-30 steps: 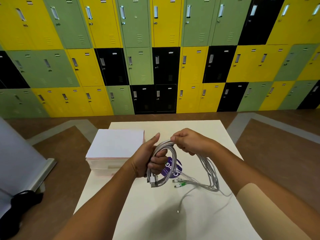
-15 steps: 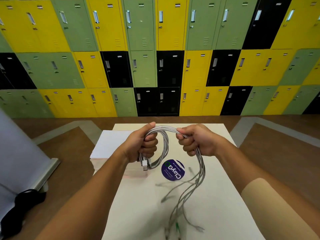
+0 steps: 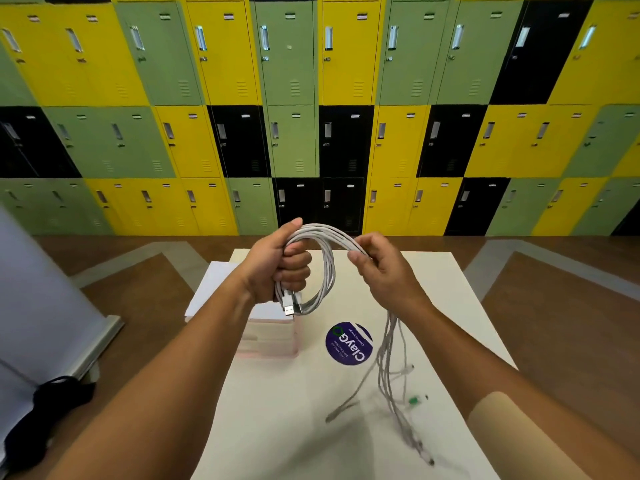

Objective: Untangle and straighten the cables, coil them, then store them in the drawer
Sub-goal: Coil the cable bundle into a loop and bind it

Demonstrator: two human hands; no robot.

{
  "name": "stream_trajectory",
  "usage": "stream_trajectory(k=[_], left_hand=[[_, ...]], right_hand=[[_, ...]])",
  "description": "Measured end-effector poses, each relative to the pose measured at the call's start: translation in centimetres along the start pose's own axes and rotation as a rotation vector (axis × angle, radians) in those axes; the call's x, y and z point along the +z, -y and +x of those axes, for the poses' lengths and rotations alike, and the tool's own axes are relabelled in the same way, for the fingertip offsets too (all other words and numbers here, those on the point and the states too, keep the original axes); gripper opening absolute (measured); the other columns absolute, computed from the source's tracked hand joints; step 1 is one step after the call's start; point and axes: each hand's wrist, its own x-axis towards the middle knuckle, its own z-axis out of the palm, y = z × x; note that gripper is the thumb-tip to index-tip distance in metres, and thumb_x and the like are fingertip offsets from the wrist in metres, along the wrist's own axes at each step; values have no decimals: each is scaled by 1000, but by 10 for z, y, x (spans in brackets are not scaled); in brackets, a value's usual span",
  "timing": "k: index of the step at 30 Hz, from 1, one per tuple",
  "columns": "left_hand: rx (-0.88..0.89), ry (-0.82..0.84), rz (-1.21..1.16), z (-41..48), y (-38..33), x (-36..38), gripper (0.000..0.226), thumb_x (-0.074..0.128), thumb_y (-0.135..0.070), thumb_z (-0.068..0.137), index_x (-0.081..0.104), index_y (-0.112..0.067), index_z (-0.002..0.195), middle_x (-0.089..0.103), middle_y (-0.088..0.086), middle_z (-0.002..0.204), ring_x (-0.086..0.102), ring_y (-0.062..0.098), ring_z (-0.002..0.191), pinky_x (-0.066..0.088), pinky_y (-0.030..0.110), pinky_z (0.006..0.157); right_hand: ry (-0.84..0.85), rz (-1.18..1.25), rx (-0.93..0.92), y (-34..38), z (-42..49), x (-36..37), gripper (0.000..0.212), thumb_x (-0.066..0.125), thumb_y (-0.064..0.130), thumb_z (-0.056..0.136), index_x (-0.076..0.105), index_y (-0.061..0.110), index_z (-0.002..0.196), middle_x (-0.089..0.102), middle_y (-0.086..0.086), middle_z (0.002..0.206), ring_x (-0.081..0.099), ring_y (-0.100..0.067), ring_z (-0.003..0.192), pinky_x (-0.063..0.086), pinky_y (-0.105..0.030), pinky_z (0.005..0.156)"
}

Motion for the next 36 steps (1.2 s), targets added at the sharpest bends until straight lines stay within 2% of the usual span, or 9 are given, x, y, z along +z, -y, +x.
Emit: stream_trajectory(k=[3, 7, 11, 14, 20, 25, 30, 34, 36], left_hand=[[-19, 3, -17, -1, 8, -2, 53, 41, -52, 100, 23, -21, 60, 11, -5, 47, 10, 9, 36, 15, 20, 41], [-51, -6, -33, -2, 18, -1, 53, 38, -51, 101, 21, -21, 61, 11, -6, 47, 9, 9, 37, 14, 19, 41], [-108, -41, 24, -6, 21, -5, 53, 39, -52, 99, 24, -21, 60, 13, -6, 48, 11, 9, 38, 14, 19, 41], [-144, -70, 65, -8, 22, -7, 53, 39, -52, 99, 27, -20, 58, 17, -6, 46, 15, 8, 36, 15, 19, 41], [-173, -129, 80, -10, 22, -14, 53, 38, -52, 100, 27, -20, 58, 16, -6, 46, 13, 8, 36, 15, 18, 41], [-214, -137, 84, -10, 25, -17, 53, 36, -52, 100, 28, -19, 59, 18, -6, 45, 16, 8, 36, 18, 16, 40], [-278, -147, 183, -9, 30, -17, 53, 35, -53, 100, 28, -20, 60, 17, -5, 49, 13, 10, 40, 13, 21, 43], [-345, -187, 358, -9, 31, -18, 55, 34, -56, 100, 31, -21, 58, 17, -4, 52, 11, 12, 45, 12, 24, 45], [-377, -189, 406, -9, 31, -16, 56, 33, -56, 100, 32, -21, 57, 18, -3, 53, 12, 12, 46, 13, 23, 45]], right_hand=[[-54, -98, -22, -5, 0, 0, 10, 53, 31, 102, 62, 25, 102, 59, 6, 76, 56, -16, 69, 48, -35, 63], [-61, -112, 24, -6, 1, 4, 15, 54, 24, 101, 65, 21, 91, 61, 6, 74, 57, -8, 68, 44, -19, 60], [116, 289, 309, -9, 1, 1, 31, 46, 15, 104, 65, 9, 81, 39, 3, 53, 29, -13, 49, 24, -23, 45], [270, 400, 391, -5, 0, -7, 32, 45, 25, 105, 62, 9, 83, 31, 1, 55, 21, -12, 49, 16, -22, 47], [264, 10, 159, 2, -1, -7, 12, 64, 32, 96, 63, 33, 108, 41, 7, 56, 33, -12, 51, 28, -24, 45], [186, -486, -110, 2, 5, -3, 19, 48, 31, 103, 65, 22, 101, 57, 9, 81, 52, -13, 76, 44, -36, 64], [264, -316, 37, 5, 12, -8, 25, 48, 34, 100, 65, 25, 84, 52, 6, 66, 46, -11, 62, 38, -34, 60], [403, -320, 76, 16, 13, -15, 14, 61, 46, 94, 64, 33, 98, 51, 11, 61, 44, -3, 54, 34, -21, 52], [438, -387, 71, 23, 18, -18, 14, 62, 43, 95, 70, 31, 96, 55, 10, 65, 46, -4, 60, 37, -25, 57]])
